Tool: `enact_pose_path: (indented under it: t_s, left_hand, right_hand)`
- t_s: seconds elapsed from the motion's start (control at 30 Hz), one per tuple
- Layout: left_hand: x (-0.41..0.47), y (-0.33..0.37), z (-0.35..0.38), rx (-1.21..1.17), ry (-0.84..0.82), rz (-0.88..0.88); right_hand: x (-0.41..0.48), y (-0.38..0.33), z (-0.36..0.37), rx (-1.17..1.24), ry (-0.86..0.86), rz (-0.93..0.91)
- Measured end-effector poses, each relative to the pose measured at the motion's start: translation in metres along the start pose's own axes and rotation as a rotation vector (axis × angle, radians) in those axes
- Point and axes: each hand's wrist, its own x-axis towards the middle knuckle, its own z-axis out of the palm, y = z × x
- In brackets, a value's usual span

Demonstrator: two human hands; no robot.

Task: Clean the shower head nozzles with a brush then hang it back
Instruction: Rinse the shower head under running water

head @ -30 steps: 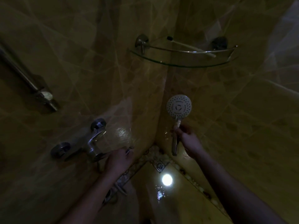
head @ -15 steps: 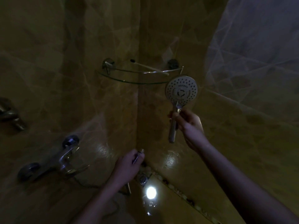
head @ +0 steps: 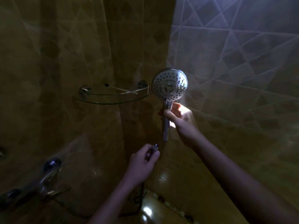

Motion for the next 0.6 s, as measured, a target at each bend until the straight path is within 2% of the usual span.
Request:
enact_pose_path:
  t_s: [0.3, 0.47, 0.6]
  left_hand:
    - [0.012, 0.040, 0.030, -0.012, -0.081, -0.023]
    - [0.013, 0.054, 0.037, -0.030, -0.089, -0.039]
    - [0.013, 0.064, 0.044, -0.059, -0.097, -0.050]
  right_hand:
    - [-0.005, -0.027, -0.033, -0.068, 0.070, -0.194]
    - [-0.010, -0.026, -0.045, -0.004, -0.017, -0.280]
    - [-0.009, -0.024, -0.050, 0.080, -0.022, -0.272]
